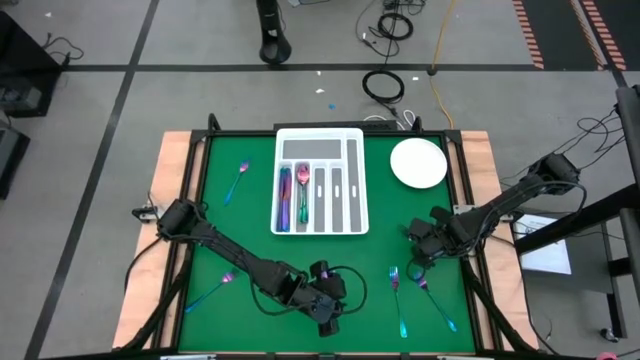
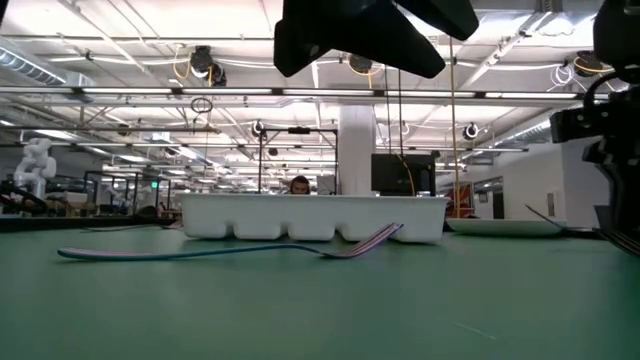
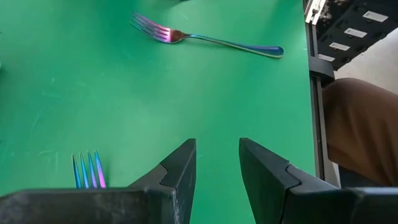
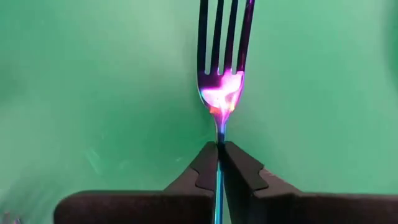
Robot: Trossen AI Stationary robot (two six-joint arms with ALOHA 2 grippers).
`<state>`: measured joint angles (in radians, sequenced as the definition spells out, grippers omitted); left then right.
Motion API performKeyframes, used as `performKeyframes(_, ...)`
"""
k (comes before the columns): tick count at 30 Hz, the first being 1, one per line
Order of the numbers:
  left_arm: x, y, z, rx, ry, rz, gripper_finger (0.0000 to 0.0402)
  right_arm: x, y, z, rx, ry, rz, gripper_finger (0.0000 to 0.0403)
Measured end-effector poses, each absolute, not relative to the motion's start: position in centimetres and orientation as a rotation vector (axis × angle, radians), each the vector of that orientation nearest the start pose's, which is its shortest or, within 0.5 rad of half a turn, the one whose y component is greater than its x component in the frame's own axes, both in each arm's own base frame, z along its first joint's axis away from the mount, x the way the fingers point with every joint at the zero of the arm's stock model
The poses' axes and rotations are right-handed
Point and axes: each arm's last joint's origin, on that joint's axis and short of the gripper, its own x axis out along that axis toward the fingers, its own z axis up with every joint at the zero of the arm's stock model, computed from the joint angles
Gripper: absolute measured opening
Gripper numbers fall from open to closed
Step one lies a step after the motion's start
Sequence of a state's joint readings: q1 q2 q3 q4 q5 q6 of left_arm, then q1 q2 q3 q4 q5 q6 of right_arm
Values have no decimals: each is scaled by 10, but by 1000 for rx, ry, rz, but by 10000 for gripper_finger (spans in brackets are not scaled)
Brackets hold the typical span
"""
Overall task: Sort silverware
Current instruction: Put the blue fork into the silverware tray
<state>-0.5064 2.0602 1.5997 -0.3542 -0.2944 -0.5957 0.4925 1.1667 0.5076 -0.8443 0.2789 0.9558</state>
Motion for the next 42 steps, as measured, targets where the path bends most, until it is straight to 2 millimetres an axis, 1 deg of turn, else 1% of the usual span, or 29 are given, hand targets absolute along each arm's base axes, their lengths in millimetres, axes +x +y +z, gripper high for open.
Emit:
performKeyframes(4, 403, -213, 212, -239, 767, 46, 123, 144, 66, 156, 204, 1244, -504, 2)
performKeyframes(7, 403, -212, 212, -215, 751, 70, 123, 150, 68, 166, 179, 1168, -524, 1)
performKeyframes(10, 405, -210, 214, -201, 686, 163, 123, 158, 70, 178, 179, 1111, -522, 1)
performKeyframes(13, 409, -205, 219, -253, 559, 314, 123, 165, 73, 189, 188, 1034, -530, 1)
performKeyframes(15, 413, -201, 222, -298, 490, 382, 123, 170, 75, 196, 195, 970, -539, 1)
performKeyframes(19, 423, -189, 227, -383, 404, 418, 123, 182, 78, 207, 217, 814, -545, 0)
performKeyframes(23, 430, -179, 231, -415, 363, 430, 123, 197, 85, 217, 241, 647, -482, 0)
performKeyframes(26, 434, -178, 223, -412, 366, 440, 123, 207, 90, 227, 253, 534, -423, 0)
performKeyframes(29, 439, -180, 209, -408, 365, 445, 123, 215, 94, 237, 273, 436, -365, 0)
performKeyframes(33, 444, -181, 194, -386, 329, 506, 123, 217, 102, 246, 295, 357, -307, 0)
performKeyframes(36, 446, -181, 195, -376, 267, 552, 123, 217, 108, 249, 306, 318, -285, 0)
performKeyframes(42, 449, -184, 203, -343, 200, 528, 123, 215, 114, 248, 328, 244, -245, 0)
